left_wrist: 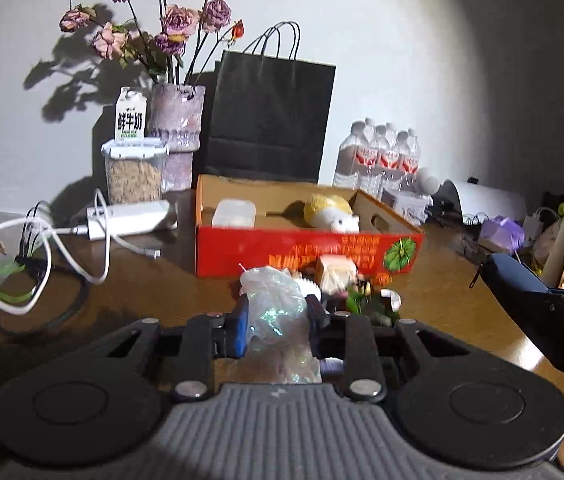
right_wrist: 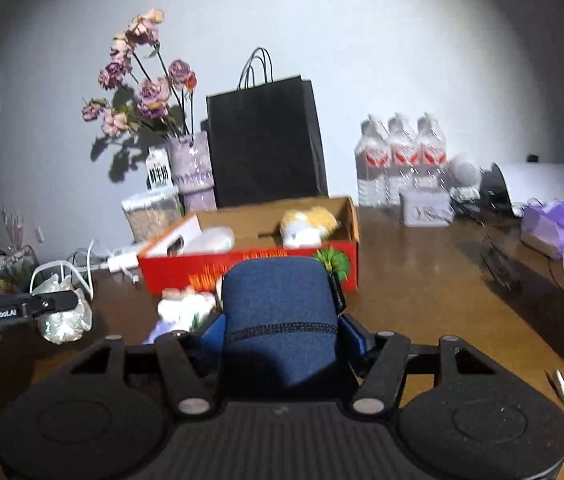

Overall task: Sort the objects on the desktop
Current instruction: 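Carry the bag and pouch into the cardboard box and open both tools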

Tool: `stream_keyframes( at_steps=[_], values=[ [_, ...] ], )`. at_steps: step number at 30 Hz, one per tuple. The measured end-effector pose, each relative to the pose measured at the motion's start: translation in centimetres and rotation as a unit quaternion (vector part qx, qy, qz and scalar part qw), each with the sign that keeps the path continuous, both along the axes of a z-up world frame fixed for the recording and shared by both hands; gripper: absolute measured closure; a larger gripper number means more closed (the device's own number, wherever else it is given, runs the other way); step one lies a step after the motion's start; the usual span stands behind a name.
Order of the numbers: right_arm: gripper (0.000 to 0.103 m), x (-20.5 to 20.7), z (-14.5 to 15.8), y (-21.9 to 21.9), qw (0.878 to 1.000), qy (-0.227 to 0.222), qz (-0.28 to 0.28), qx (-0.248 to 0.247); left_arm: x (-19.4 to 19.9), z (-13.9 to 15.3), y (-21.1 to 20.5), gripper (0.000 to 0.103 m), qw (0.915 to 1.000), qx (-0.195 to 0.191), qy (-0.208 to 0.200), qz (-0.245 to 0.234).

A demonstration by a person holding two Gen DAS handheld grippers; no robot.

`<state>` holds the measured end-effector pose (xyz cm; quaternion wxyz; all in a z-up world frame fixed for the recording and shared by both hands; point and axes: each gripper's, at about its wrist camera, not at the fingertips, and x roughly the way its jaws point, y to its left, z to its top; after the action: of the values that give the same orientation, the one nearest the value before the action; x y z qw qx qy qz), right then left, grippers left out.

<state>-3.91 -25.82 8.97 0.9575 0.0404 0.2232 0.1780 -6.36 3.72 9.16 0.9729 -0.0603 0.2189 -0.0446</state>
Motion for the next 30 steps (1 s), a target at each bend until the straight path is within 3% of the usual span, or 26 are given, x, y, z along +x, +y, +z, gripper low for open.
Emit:
stream_keyframes(
  at_steps=[3, 5, 8, 10, 12, 15, 20, 21, 23, 25, 26, 30],
  values=[
    [0.043, 5.4, 2.3, 1.7, 1.0, -0.01, 0.004, -0.012, 4.1, 2.5, 0.3, 0.075, 0.9996, 0.01, -0.025, -0.012],
    [0.043, 11.3, 4.0, 3.4, 0.999, 0.0, -0.003, -0.039, 8.9, 4.3, 0.2, 0.074, 0.9995, 0.015, -0.024, -0.015],
    [0.043, 20.7, 5.0, 6.2, 0.994, 0.036, -0.042, -0.099, 16.9, 5.3, -0.4, 0.074, 0.9992, 0.036, 0.006, -0.016],
    [0.043, 26.0, 4.3, 8.3, 0.983, 0.064, -0.068, -0.158, 22.1, 4.6, -0.9, 0.074, 0.9971, 0.067, 0.032, -0.013],
    [0.043, 30.1, 3.0, 9.5, 0.978, 0.107, -0.065, -0.164, 26.2, 3.1, -0.9, 0.074, 0.9941, 0.083, 0.069, -0.008],
    [0.043, 33.1, 0.6, 11.1, 0.967, 0.122, -0.081, -0.209, 29.6, 0.7, -0.6, 0.074, 0.9885, 0.103, 0.11, 0.014],
    [0.043, 33.6, -3.4, 14.0, 0.941, 0.098, -0.063, -0.319, 30.6, -2.0, -0.2, 0.071, 0.9844, 0.124, 0.124, 0.011],
    [0.043, 33.7, -3.5, 14.1, 0.945, 0.106, -0.052, -0.305, 30.6, -2.1, -0.2, 0.069, 0.9843, 0.128, 0.121, 0.01],
    [0.043, 34.6, -2.9, 12.5, 0.967, 0.155, -0.01, -0.204, 30.7, -2.4, -0.1, 0.065, 0.9839, 0.127, 0.126, 0.01],
    [0.043, 35.7, -2.7, 10.6, 0.972, 0.206, 0.004, -0.113, 30.8, -2.0, 0.1, 0.065, 0.9844, 0.12, 0.129, 0.009],
    [0.043, 35.7, -2.5, 10.1, 0.973, 0.206, -0.001, -0.101, 30.8, -1.6, 0.2, 0.065, 0.9848, 0.117, 0.128, 0.008],
    [0.042, 35.4, -2.4, 10.5, 0.968, 0.197, -0.038, -0.151, 31.0, -0.7, 0.5, 0.065, 0.983, 0.125, 0.134, 0.009]
  ],
)
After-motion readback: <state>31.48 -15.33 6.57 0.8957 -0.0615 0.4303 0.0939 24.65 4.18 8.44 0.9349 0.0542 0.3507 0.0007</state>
